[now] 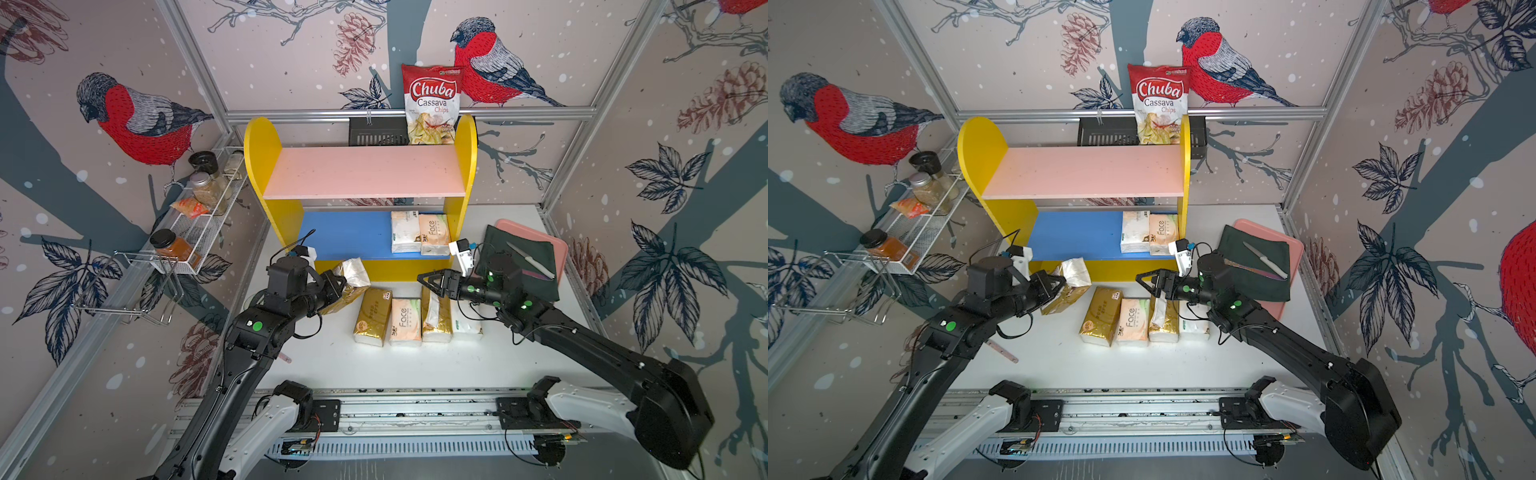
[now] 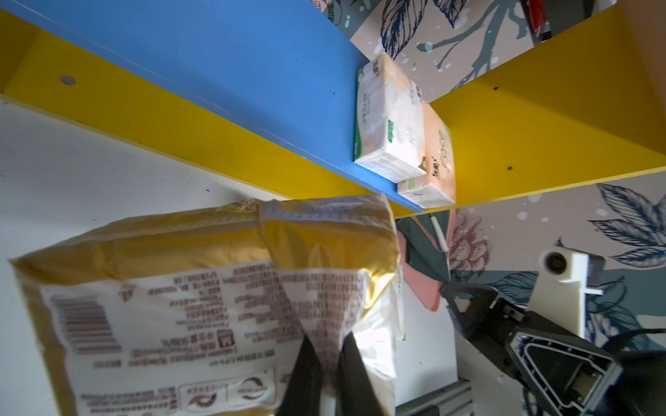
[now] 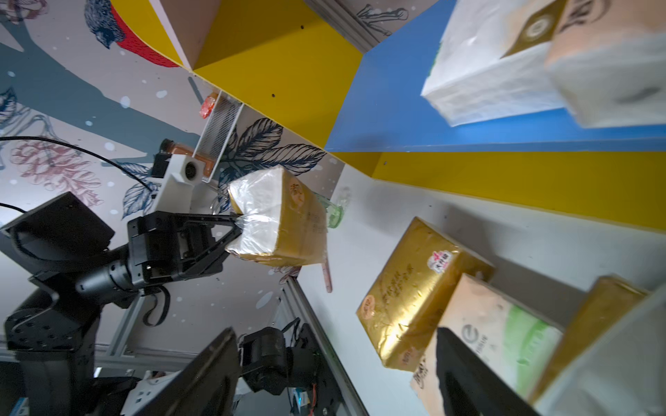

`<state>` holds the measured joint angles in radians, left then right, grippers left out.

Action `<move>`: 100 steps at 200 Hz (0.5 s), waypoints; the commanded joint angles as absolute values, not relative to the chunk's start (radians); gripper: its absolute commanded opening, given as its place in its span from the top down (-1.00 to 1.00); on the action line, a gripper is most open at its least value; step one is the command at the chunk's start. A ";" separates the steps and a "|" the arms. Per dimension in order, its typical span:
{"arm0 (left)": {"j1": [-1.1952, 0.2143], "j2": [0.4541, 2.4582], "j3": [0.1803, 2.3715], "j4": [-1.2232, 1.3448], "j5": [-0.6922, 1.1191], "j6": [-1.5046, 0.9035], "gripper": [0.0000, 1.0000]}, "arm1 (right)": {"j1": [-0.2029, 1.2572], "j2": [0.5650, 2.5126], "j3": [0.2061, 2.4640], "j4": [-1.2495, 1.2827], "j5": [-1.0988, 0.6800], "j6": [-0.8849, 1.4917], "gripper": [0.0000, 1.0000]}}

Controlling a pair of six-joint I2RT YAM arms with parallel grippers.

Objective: Remove the tissue boxes from the shelf
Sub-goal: Place the box of tissues at the center of the board.

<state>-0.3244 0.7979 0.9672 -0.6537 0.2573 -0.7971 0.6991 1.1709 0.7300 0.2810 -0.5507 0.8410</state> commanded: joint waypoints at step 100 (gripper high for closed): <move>-0.371 0.780 0.881 -0.355 0.342 -0.874 1.00 | 0.861 1.463 0.891 0.615 -0.601 1.010 -0.42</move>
<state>-0.3653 0.7788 0.8875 -0.4461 0.3367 -0.8677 0.8486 1.4322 0.8627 0.5381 -0.5808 0.9829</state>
